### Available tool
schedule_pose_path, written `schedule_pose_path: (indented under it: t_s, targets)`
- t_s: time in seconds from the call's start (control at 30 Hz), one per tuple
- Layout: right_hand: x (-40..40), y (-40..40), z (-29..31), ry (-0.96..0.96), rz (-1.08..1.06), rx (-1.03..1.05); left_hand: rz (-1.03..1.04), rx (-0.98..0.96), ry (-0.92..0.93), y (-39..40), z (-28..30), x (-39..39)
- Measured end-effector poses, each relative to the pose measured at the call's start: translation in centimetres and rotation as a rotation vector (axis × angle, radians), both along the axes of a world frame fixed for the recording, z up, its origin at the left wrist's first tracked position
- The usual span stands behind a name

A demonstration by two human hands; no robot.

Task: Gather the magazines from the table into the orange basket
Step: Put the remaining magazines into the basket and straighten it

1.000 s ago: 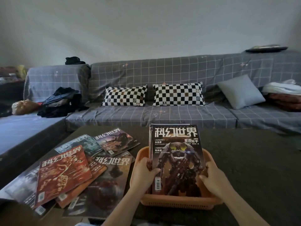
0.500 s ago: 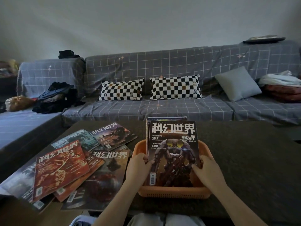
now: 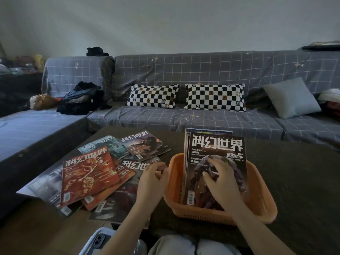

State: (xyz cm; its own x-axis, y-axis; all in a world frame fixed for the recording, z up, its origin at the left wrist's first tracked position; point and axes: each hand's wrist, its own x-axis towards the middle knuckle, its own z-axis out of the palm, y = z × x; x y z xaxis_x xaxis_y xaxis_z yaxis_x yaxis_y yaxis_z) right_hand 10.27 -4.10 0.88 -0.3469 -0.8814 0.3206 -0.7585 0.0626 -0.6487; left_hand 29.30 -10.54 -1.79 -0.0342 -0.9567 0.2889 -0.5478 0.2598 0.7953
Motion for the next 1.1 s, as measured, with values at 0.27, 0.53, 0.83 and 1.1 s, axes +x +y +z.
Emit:
schedule_pose_path:
  t_s: [0.27, 0.53, 0.83, 1.1]
  targets:
    - [9.3, -4.7, -1.0, -0.187, 0.357, 0.038, 0.21, -0.017, 0.0, -0.9, -1.5, 8.2]
    - [16.5, -11.3, -2.4, -0.143, 0.481, 0.26, 0.526, 0.108, -0.138, -2.5, -4.0, 15.3]
    - [21.3, -16.4, -4.5, -0.149, 0.517, 0.492, 0.662, 0.31, -0.23, -4.7, -6.8, 20.3]
    - [23.7, -17.6, -5.2, -0.072, 0.452, 0.543, 0.692, 0.231, 0.172, -5.1, -6.0, 22.2]
